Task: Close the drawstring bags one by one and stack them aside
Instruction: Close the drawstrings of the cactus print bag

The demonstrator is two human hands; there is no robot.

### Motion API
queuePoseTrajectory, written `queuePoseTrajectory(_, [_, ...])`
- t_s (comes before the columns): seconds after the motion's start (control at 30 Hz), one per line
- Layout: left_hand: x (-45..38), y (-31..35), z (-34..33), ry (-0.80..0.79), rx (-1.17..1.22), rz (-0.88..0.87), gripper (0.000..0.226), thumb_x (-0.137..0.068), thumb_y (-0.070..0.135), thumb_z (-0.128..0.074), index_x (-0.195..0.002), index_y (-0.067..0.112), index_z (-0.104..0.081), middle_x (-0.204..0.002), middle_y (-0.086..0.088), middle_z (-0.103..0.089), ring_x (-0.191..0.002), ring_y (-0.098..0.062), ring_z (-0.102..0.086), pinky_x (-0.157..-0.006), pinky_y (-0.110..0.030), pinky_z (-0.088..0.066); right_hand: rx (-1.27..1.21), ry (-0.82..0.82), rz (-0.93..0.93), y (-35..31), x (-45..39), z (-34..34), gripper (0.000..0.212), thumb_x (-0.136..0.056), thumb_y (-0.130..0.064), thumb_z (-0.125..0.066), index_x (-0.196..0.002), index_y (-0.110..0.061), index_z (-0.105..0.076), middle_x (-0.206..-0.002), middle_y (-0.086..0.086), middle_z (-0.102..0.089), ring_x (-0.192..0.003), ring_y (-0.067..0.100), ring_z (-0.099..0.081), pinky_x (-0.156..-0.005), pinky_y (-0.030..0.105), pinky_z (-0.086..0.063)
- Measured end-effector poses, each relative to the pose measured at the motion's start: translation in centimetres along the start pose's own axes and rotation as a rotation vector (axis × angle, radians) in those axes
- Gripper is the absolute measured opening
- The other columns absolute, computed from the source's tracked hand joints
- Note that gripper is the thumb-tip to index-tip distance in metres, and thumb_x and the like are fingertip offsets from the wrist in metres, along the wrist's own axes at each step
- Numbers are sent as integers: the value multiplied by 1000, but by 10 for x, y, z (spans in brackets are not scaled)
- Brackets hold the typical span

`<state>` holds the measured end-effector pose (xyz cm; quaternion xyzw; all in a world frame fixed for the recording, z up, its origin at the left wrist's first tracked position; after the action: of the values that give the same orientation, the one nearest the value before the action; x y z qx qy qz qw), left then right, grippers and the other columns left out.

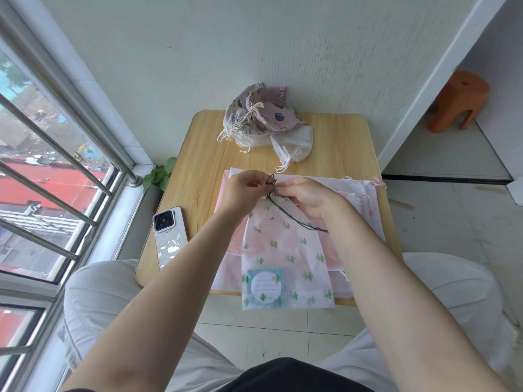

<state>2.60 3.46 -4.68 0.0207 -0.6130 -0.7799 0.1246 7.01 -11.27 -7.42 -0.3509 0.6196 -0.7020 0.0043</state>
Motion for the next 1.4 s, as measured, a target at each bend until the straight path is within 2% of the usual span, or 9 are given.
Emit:
queuePoseTrajectory(0.17, [-1,-3,0,-5,25,27,17,-81,1,-74,-80,18,-72,-77,4,-67,-66,-1,-61,-66,-13,-48,-54,-32,-27,2,1,0,22,-90,-9,-65,-110,-3,-68,-104,10,-68,-103,23,-59,-105,36,-40])
queuePoseTrajectory(0.4, [-2,-3,-1,-45,72,102,5,-84,13,-75,-89,12,-73,-80,0,-70,-70,-10,-60,-71,-22,-50,-90,22,-49,-4,3,0,10,-84,-10,-59,-89,-15,-66,-75,-1,-60,-69,14,-53,-65,23,-43])
queuePoseTrajectory(0.6, [-2,-7,-2,-56,75,144,6,-86,16,-74,-81,14,-73,-71,4,-70,-66,-10,-60,-74,-27,-49,-184,107,-91,-11,6,4,14,-79,-14,-44,-67,-15,-52,-78,3,-63,-70,19,-57,-68,31,-38])
queuePoseTrajectory(0.77, [-1,-13,0,-35,77,193,6,-86,19,-74,-81,15,-74,-77,0,-70,-74,-14,-59,-77,-29,-50,-528,145,3,-16,8,19,31,-87,-20,-47,-58,-17,-40,-69,3,-53,-70,22,-53,-61,32,-40])
queuePoseTrajectory(0.93, [-1,-19,-2,-39,50,238,14,-88,25,-72,-74,20,-75,-77,3,-73,-75,-13,-59,-80,-31,-51,-850,107,158,-25,10,20,41,-95,-18,-49,-56,-17,-37,-66,7,-53,-66,23,-60,-77,35,-51])
queuePoseTrajectory(1.0, [-1,-20,-3,-14,33,244,16,-89,24,-70,-74,18,-74,-76,4,-72,-72,-12,-58,-74,-28,-50,-870,115,140,-28,13,19,44,-95,-18,-49,-55,-19,-32,-52,2,-38,-47,17,-42,-60,30,-48])
queuePoseTrajectory(1.13, [-2,-22,9,162,-4,266,19,-92,18,-65,-73,16,-68,-73,4,-69,-62,-8,-55,-62,-22,-47,-298,270,49,-26,14,22,38,-90,-18,-55,-63,-23,-29,-47,-4,-21,-41,14,-13,-42,22,-15])
queuePoseTrajectory(1.23, [-1,-25,13,201,-7,289,17,-93,17,-63,-76,14,-68,-72,4,-69,-60,-7,-55,-57,-19,-44,214,333,81,-31,18,19,20,-85,-18,-57,-71,-16,-43,-57,-3,-38,-44,13,-28,-44,20,-22])
queuePoseTrajectory(1.4, [3,-26,9,183,54,331,14,-89,16,-63,-76,11,-68,-70,2,-69,-59,-10,-56,-58,-21,-46,879,243,137,-41,24,-5,18,-84,-31,-60,-92,-17,-68,-88,-12,-58,-86,12,-56,-68,26,-44])
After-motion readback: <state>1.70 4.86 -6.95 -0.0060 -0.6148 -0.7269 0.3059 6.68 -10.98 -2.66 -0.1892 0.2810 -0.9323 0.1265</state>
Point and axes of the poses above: each hand's wrist, its own x-axis away from the middle knuckle, its own z-axis out of the back of the hand, y = z × x, the point moved 4 cm from there along -x, towards the middle knuckle
